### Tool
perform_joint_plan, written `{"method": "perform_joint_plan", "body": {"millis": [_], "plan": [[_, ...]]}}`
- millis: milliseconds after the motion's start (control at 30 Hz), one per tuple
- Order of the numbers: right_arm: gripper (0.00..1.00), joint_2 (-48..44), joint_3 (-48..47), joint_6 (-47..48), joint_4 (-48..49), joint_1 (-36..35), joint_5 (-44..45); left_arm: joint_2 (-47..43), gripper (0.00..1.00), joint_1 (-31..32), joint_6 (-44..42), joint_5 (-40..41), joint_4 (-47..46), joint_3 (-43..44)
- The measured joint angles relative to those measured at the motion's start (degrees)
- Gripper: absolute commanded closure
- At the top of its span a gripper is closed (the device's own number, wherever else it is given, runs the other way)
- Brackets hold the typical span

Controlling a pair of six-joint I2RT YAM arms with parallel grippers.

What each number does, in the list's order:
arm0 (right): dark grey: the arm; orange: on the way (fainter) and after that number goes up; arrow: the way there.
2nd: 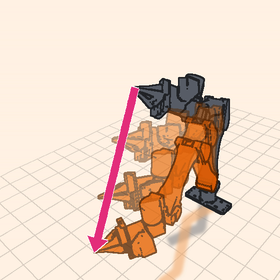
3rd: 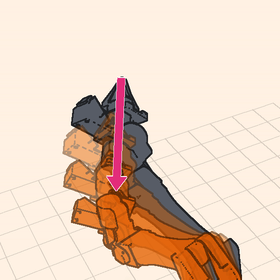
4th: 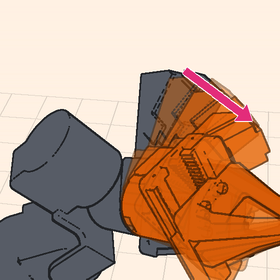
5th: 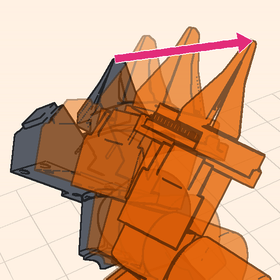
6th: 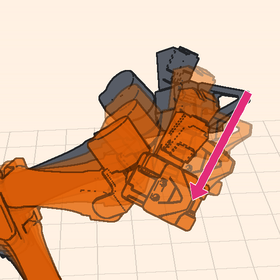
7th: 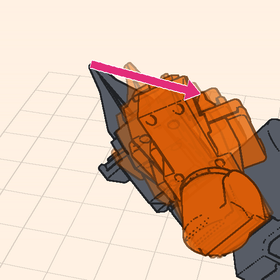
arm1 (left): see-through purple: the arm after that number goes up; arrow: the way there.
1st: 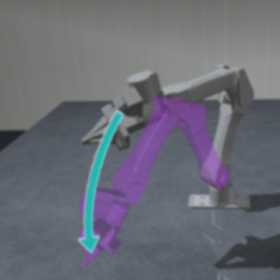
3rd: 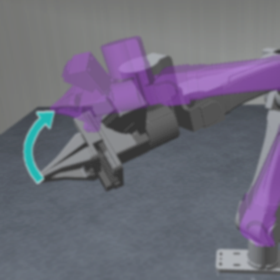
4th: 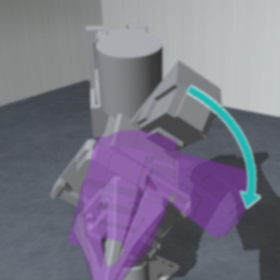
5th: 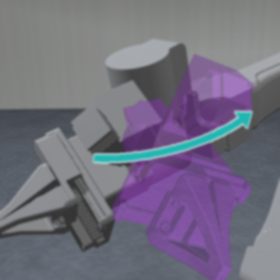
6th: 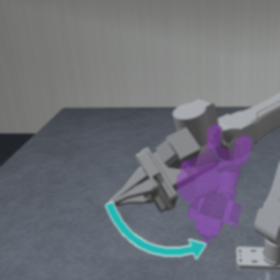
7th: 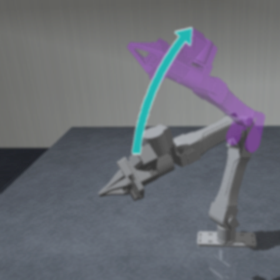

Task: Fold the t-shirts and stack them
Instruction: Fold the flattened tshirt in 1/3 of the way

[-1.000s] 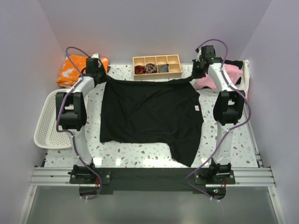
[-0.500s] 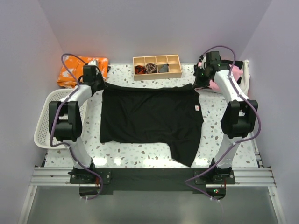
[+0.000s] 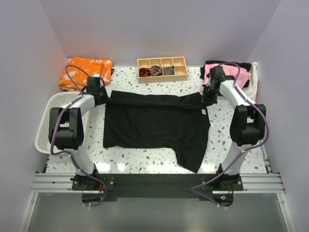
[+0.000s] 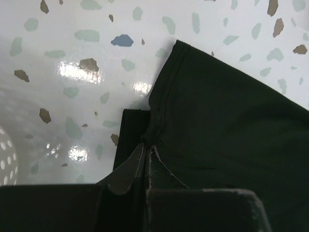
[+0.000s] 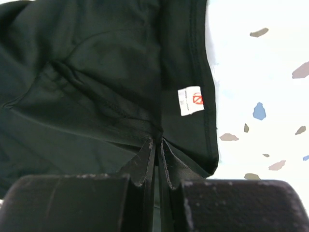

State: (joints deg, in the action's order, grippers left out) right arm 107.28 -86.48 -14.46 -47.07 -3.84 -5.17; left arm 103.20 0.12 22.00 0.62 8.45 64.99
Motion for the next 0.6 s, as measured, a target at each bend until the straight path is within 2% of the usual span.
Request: {"method": "perform_joint_plan", "body": {"millis": [133, 167, 233, 300, 333, 367, 400, 467, 600], "plan": [[0.99, 0.0, 1.64, -0.57, 0.02, 0.0, 1.14, -1.33, 1.0, 0.0, 0.15, 0.26, 0.48, -2.03], [0.95, 0.0, 2.12, -0.72, -0.09, 0.0, 1.31, -1.66, 1.0, 0.0, 0.37, 0.31, 0.74, -2.38], [0.75, 0.02, 3.02, -0.96, -0.22, -0.02, 1.66, -1.84, 0.98, 0.02, 0.87, 0.57, 1.33, -2.71], [0.65, 0.02, 3.96, -1.6, -0.33, -0.02, 2.05, -1.84, 0.8, 0.02, 1.05, 1.18, 2.25, -2.93], [0.56, 0.02, 4.59, -1.55, -0.37, -0.02, 2.67, -1.84, 0.67, 0.02, 1.16, 1.57, 2.8, -3.04], [0.52, 0.02, 5.14, -1.84, -0.57, -0.02, 3.08, -1.84, 0.53, 0.02, 1.27, 2.03, 3.43, -3.08], [0.5, 0.02, 5.51, -2.1, -0.74, -0.02, 3.54, -1.84, 0.46, 0.04, 1.25, 2.73, 3.98, -3.08], [0.47, 0.0, 6.08, -2.47, -1.2, -0.02, 4.79, -1.84, 0.38, 0.17, 1.7, 4.66, 5.05, -3.08], [0.46, -1.14, 6.14, -2.75, -1.03, -0.02, 6.14, -2.19, 0.36, 0.42, 2.34, 7.5, 7.37, -3.08]]}}
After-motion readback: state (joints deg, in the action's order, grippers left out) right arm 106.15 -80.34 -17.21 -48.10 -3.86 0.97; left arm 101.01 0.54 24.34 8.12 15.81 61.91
